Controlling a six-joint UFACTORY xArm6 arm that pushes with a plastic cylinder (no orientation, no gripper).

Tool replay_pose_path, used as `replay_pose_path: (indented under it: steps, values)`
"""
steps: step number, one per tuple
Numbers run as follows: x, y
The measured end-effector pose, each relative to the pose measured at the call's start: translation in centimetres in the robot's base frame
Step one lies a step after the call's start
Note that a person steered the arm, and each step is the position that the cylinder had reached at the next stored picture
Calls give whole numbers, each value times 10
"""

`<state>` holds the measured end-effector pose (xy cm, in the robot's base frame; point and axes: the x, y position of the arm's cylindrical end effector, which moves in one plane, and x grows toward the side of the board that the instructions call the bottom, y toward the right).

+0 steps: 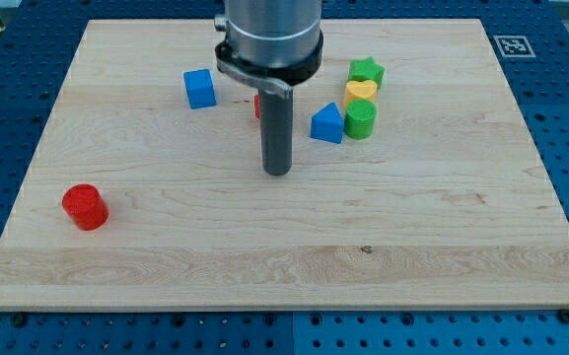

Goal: Move your hand to the left of the red star

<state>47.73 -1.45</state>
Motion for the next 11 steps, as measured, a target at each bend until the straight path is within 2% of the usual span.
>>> replay_pose_path:
  steps: [3, 8, 9, 11]
  values:
    - [3, -11]
    - [2, -63]
    - [2, -88]
    - [-29, -108]
